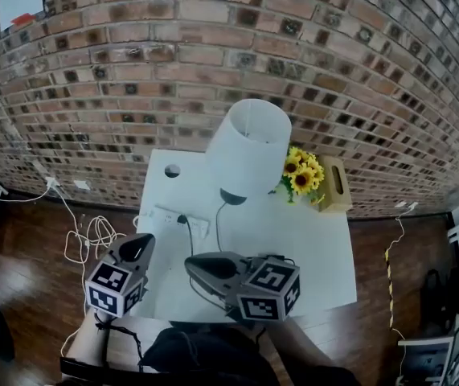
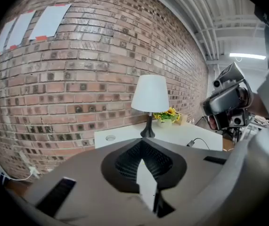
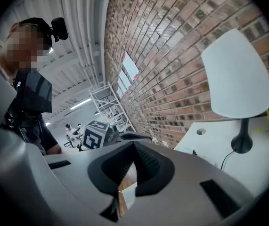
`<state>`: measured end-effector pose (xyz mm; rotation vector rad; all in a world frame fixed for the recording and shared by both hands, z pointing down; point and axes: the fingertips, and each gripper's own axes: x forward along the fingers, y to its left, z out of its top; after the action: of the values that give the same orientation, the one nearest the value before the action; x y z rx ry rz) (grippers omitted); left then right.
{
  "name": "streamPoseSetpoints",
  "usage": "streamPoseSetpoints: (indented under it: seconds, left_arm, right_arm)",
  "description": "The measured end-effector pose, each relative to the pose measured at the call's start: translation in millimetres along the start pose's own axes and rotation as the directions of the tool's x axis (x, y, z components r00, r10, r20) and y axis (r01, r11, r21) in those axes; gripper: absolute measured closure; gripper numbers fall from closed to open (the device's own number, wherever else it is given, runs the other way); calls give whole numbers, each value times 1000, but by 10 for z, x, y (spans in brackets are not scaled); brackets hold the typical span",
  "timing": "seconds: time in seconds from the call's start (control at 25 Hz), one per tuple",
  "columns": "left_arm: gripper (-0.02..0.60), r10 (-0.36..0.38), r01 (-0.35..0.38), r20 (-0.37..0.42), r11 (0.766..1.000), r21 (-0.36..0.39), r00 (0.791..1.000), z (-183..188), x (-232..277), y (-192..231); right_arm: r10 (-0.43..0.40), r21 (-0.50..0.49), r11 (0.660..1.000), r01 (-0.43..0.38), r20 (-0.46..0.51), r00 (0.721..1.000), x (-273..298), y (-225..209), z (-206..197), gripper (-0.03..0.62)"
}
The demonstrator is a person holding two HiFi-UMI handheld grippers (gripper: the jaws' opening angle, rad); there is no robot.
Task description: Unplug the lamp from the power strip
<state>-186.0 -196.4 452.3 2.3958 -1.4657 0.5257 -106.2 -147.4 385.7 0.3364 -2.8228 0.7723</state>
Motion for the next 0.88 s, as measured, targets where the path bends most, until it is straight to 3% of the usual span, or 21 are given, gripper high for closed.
streamPoseSetpoints:
  seconds: [0.4,0.56,0.68,0.88]
  left_arm:
    - [563,-123,127,-63,990,63,990,-167,408,115]
    - [560,-155,159,-53,983,88,987,-166,528,125]
    - [538,-178,183,-61,979,91,982,-225,623,118]
    - [446,-207,224,-129,965,134,970,-330,813,72]
  right_arm:
    - [-150,33,988,149,15,989,53,-202,-4,608]
    - [-191,50,980,191,10,981,52,-273,-69,608]
    - [-213,61,975,212,6,977,41,-353,-100,608]
    - [-253,32,967,254,-42,967,53,-570,-170,608]
